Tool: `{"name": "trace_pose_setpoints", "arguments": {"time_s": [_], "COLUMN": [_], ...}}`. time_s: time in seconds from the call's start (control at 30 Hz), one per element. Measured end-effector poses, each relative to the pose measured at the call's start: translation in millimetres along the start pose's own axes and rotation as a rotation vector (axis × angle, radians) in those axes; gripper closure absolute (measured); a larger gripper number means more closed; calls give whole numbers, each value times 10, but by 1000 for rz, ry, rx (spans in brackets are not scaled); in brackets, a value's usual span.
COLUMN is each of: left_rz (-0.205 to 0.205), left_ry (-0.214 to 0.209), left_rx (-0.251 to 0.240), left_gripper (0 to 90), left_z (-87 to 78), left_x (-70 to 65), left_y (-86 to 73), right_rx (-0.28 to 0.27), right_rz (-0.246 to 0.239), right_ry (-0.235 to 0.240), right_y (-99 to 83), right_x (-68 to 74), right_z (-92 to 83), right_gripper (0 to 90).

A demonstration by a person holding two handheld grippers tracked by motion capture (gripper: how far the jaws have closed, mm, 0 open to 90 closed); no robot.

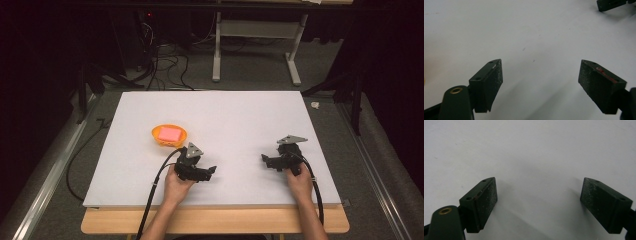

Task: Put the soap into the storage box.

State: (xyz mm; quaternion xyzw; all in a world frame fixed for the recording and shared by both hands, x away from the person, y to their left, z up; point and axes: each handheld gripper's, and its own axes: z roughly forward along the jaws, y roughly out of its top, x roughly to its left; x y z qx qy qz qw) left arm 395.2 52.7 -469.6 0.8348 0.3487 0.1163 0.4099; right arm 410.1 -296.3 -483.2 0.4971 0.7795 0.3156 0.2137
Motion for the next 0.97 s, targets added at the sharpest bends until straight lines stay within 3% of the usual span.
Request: {"name": "trace_pose_setpoints", "arguments": {"time_s": [0.5, 0.63, 0.73, 0.97], "left_rz": [9, 17, 50, 44], "left_ry": [13, 39, 69, 61], "left_rx": [17, 32, 43, 46], "left_gripper": [206, 211, 210, 210], "left_z": [114, 154, 172, 173], "left_x": [-23, -34, -74, -66], "left_y": [-49, -84, -83, -82], "right_rx": [0, 0, 0, 0], "right_rz": [-1, 0, -1, 1], "right_ry": [0, 0, 0, 0], "right_y": [0, 0, 0, -1], "right_x": [0, 1, 0, 1], "right_z": [0, 0, 0, 0], "right_gripper": [148, 148, 148, 148]}}
